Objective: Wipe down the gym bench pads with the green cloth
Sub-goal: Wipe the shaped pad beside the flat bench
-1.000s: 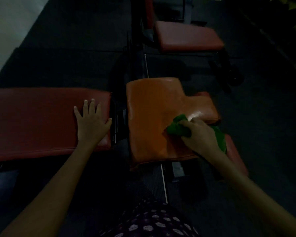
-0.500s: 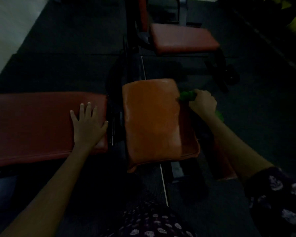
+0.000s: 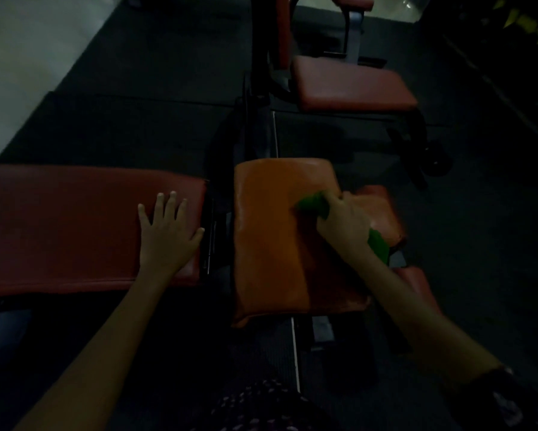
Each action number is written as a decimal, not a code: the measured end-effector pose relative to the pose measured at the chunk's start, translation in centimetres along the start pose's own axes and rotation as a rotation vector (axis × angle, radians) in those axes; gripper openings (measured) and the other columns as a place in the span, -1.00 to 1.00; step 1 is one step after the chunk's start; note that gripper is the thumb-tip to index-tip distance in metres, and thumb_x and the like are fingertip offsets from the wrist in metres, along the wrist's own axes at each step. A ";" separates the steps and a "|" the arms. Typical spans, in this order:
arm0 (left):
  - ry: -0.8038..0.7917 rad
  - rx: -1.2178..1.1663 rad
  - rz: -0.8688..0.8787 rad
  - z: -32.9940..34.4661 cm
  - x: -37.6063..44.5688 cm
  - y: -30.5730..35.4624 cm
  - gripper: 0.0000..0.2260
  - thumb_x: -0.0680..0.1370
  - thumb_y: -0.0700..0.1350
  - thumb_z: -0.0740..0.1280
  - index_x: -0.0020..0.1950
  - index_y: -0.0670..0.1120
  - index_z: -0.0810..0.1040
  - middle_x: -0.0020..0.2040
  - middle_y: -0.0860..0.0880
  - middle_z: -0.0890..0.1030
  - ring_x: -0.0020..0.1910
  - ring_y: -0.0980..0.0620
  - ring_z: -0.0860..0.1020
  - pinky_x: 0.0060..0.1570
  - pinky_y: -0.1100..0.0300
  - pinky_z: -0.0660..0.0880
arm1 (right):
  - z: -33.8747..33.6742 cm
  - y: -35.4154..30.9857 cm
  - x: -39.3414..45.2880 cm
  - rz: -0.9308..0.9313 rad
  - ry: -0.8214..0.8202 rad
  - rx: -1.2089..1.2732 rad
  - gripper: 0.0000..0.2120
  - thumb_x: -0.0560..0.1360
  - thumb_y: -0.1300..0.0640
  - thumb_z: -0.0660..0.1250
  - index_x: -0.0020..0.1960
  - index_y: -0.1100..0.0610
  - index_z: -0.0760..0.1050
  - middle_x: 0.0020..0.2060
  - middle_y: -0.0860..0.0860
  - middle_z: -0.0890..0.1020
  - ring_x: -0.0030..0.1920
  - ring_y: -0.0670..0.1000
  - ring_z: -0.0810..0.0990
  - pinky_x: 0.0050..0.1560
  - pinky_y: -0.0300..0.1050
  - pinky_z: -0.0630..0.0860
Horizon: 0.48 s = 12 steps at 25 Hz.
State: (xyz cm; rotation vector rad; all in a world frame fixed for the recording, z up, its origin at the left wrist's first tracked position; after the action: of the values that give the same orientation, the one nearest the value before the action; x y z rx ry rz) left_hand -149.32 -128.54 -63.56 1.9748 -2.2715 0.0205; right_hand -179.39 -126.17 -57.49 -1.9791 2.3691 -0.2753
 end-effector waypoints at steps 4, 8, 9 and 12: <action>-0.010 0.034 -0.029 0.0 0.1 0.0 -0.41 0.50 0.15 0.19 0.37 -0.25 0.39 0.42 -0.26 0.34 0.44 -0.25 0.24 0.34 -0.33 0.07 | 0.1 1.5 8.0 0.192 0.054 0.136 -0.71 0.45 0.17 0.29 0.17 0.17 0.43 0.07 0.21 0.50 0.02 0.22 0.53 -0.09 -0.03 0.38; 0.009 0.035 -0.053 -0.3 0.4 0.3 -0.35 0.40 0.19 0.07 0.28 -0.24 0.47 0.35 -0.25 0.42 0.38 -0.24 0.34 0.27 -0.34 0.19 | 1.1 -3.0 13.1 0.013 -0.004 0.087 -0.69 0.43 0.15 0.29 0.16 0.14 0.48 0.07 0.20 0.55 0.03 0.23 0.55 -0.09 -0.03 0.42; 0.020 0.032 -0.059 -0.4 0.4 0.3 -0.35 0.39 0.19 0.07 0.27 -0.23 0.48 0.35 -0.24 0.44 0.37 -0.24 0.36 0.26 -0.34 0.20 | 1.6 -4.7 13.7 -0.090 -0.036 0.052 -0.70 0.42 0.15 0.28 0.15 0.13 0.49 0.05 0.18 0.56 0.02 0.23 0.55 -0.12 -0.04 0.40; 0.037 0.010 -0.077 -0.6 0.3 0.2 -0.36 0.39 0.20 0.10 0.27 -0.22 0.49 0.35 -0.21 0.44 0.38 -0.21 0.35 0.28 -0.32 0.20 | 2.4 -8.5 13.7 -0.329 -0.121 -0.057 -0.66 0.44 0.11 0.28 0.22 0.07 0.46 0.08 0.16 0.53 0.03 0.22 0.55 -0.09 -0.03 0.42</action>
State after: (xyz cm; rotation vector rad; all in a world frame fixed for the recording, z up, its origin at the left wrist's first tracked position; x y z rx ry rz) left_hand -149.50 -128.75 -62.95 2.0482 -2.1752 0.0597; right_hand -173.31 -141.25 -57.32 -2.3356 1.9952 -0.0945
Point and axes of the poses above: each hand's wrist, its own x-axis towards the middle knuckle, its own z-axis out of the palm, y = z × x, the point moved 4 cm from there along x, towards the middle knuckle
